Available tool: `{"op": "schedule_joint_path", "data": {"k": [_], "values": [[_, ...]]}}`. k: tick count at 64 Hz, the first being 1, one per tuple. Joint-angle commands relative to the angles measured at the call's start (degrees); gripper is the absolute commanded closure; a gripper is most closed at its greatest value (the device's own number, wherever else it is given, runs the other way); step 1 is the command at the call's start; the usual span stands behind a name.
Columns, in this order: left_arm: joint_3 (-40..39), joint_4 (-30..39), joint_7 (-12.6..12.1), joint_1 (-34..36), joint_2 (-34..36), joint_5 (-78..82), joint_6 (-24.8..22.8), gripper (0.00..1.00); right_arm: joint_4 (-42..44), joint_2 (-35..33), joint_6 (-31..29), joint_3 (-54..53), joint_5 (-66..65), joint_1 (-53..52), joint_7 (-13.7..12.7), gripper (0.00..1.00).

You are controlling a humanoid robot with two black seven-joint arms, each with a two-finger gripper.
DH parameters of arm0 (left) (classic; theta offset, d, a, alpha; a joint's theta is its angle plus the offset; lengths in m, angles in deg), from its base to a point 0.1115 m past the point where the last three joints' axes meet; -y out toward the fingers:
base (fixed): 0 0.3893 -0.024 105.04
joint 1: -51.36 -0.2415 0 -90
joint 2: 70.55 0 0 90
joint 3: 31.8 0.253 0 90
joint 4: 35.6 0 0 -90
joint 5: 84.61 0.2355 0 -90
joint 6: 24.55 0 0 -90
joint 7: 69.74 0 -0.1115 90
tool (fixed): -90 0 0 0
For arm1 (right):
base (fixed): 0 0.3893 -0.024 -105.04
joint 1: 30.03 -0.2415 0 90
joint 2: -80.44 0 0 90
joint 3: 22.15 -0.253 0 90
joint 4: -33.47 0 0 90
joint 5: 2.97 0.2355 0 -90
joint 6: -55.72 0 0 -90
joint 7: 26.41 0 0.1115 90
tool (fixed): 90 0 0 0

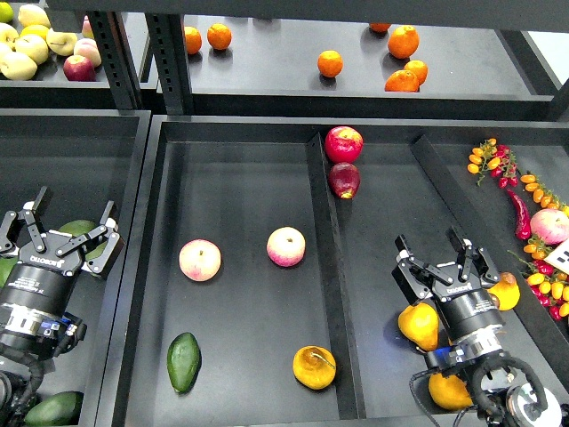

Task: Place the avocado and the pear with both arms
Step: 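Raise the left gripper out of the avocado bin toward the center compartment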

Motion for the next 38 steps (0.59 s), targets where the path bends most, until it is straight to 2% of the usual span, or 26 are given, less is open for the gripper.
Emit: {"op": "schedule_joint_path", "data": {"k": [1, 38], "values": [[0.0, 0.0, 0.0, -0.1, 0.0, -0.2, 0.0, 0.01, 0.0, 0.0, 0.3, 0.0, 0.0, -2.1, 0.0, 0.0], [1.2, -1.1, -0.5, -5.0, 0.0, -1.2, 0.0, 0.0, -0.1, 0.0, -0.3, -1.0, -0.1, -2.2, 0.0, 0.01]]}}
